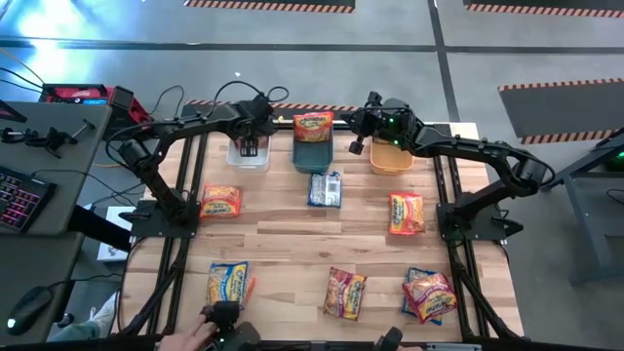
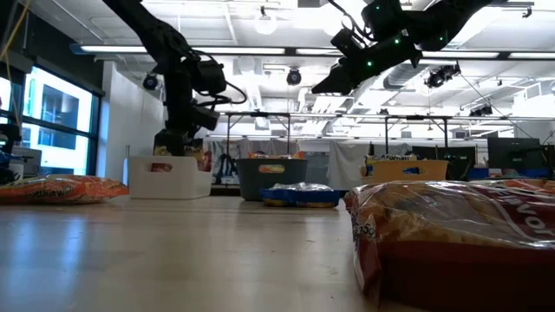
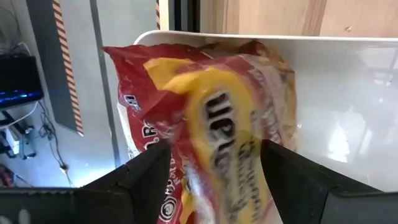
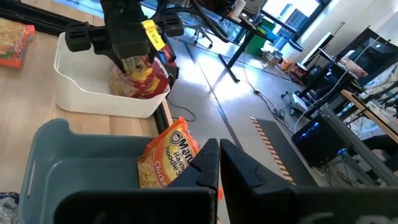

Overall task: Sort Maruchan noodles
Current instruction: Put the red noodle pack into the white bin, then put the blue noodle pack into the yellow bin

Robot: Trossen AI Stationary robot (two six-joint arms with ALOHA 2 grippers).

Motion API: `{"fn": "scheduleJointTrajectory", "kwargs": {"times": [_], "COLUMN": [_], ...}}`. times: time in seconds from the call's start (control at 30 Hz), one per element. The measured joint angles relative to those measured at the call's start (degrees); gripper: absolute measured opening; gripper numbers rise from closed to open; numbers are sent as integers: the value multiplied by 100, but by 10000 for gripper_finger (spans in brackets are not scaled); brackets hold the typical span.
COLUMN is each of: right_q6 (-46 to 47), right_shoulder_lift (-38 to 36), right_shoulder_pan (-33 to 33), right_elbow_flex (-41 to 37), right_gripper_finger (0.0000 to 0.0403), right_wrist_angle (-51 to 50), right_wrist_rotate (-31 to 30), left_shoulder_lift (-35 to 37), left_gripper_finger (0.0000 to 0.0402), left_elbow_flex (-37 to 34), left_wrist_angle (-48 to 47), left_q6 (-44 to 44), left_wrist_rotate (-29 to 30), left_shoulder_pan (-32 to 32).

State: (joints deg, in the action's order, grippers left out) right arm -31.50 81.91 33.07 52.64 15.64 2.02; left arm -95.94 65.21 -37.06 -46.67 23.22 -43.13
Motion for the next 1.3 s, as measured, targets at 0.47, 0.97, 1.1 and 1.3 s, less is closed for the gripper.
{"fn": "scheduleJointTrajectory", "kwargs": {"times": [0.47,0.97,1.1,1.3], "right_q6": [0,83,201,193], "right_shoulder_lift": [0,0,0,-2], "right_shoulder_pan": [-1,-8,-8,-10], "right_elbow_flex": [0,0,0,-2], "right_gripper_finger": [0,0,0,0], "right_wrist_angle": [-95,-122,-134,-355], "right_wrist_rotate": [0,-2,-2,-81], "left_shoulder_lift": [266,1838,2261,2839], "left_gripper_finger": [243,215,169,76], "left_elbow_flex": [4,4,-148,-1307], "left_wrist_angle": [-26,-57,295,1183], "left_q6": [8,2093,2693,2705], "left_wrist_rotate": [901,504,-589,-1769], "left_shoulder_pan": [266,456,550,962]}}
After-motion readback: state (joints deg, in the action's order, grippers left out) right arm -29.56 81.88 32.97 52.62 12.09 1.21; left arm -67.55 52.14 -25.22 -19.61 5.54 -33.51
